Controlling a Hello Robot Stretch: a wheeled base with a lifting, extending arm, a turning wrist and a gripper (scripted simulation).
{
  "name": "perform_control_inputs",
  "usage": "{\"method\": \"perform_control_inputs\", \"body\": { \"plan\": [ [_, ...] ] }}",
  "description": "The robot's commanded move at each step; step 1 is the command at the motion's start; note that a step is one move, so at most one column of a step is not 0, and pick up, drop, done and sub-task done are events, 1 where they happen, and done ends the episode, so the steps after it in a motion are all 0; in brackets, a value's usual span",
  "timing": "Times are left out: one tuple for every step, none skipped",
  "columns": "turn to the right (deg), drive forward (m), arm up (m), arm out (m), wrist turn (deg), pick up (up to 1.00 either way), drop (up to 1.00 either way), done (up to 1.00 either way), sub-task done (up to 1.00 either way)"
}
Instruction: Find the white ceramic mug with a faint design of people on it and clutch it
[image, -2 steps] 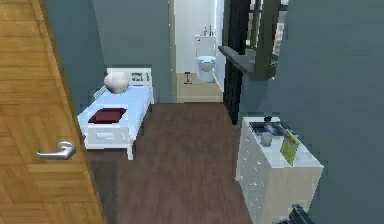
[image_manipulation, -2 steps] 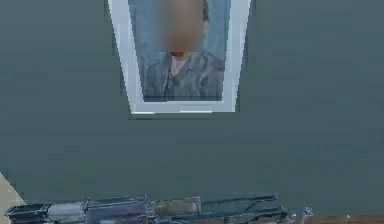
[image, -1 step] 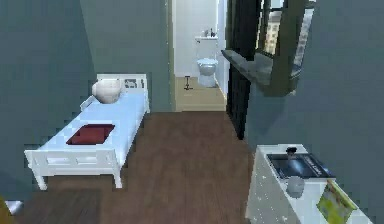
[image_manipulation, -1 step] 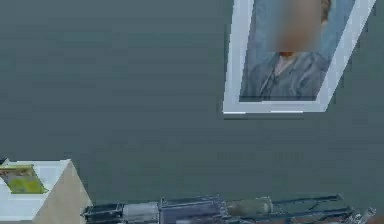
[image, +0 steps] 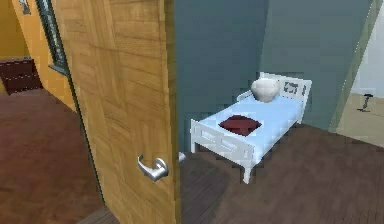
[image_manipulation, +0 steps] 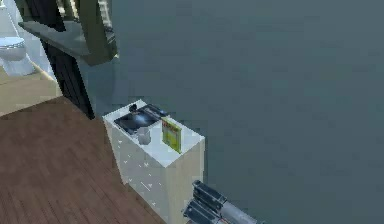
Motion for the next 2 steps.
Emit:
{"method": "perform_control_inputs", "body": {
  "plan": [
    [-12.0,0.00,0.00,0.00,0.0,0.00,0.00,0.00,0.00],
    [45.0,0.00,0.00,0.00,0.0,0.00,0.00,0.00,0.00]
  ]
}}
